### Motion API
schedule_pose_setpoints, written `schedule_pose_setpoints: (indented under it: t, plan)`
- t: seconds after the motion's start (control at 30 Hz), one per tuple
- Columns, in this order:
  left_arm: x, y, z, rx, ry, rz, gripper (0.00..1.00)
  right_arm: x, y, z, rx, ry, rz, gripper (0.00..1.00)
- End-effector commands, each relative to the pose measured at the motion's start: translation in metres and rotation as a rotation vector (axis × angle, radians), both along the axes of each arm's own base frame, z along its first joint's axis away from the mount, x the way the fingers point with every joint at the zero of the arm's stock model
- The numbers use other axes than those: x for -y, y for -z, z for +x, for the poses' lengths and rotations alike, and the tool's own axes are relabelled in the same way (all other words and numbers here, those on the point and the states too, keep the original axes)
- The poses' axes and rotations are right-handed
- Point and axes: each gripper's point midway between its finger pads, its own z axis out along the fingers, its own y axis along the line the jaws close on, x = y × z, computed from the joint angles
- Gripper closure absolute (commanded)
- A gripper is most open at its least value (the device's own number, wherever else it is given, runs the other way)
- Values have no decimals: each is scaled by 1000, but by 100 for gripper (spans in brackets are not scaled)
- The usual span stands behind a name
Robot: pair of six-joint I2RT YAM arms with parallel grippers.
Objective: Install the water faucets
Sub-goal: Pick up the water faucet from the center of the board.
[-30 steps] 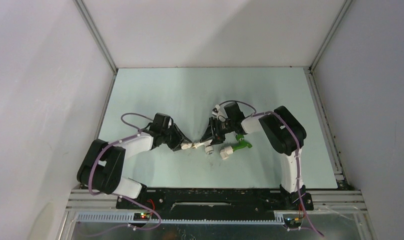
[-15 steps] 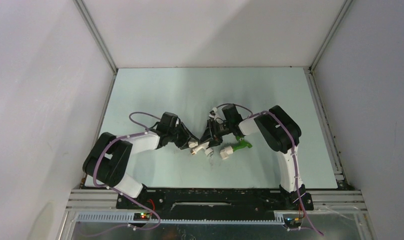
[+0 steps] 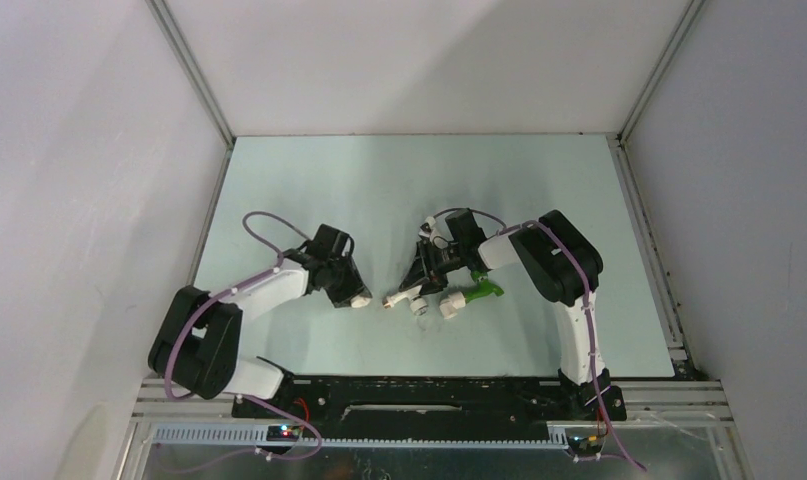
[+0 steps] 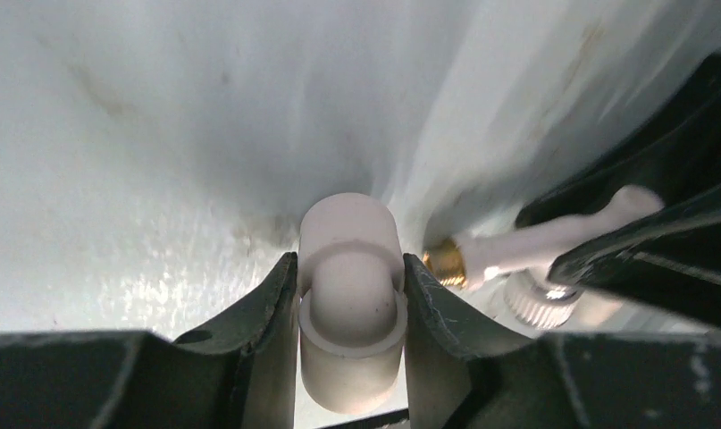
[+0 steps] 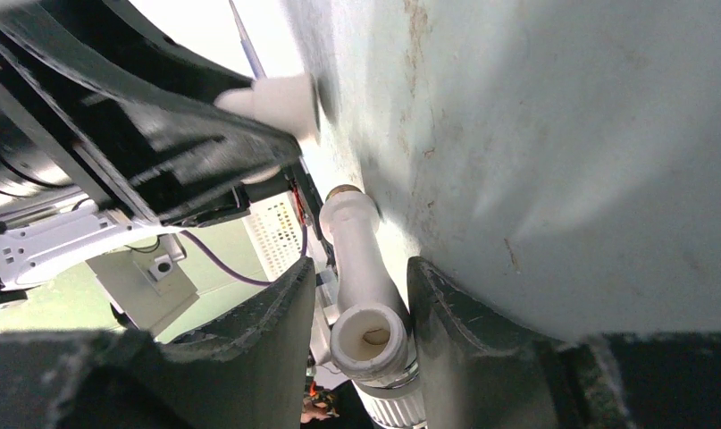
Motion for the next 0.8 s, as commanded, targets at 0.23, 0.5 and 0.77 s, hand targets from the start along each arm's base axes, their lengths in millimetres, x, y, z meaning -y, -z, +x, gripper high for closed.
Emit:
schedule_pose_setpoints:
  t: [0.23,0.5,0.77]
  plan:
    - [31,11,-31,-35,51,-133,100,9,29,-4,-38,24,-94,54]
    - [40,20,-21,-56,41,-143,100,3,22,-12,-112,15,-77,59]
    - [37,29,-25,-76,13,-142,100,9,31,-21,-156,10,-129,61]
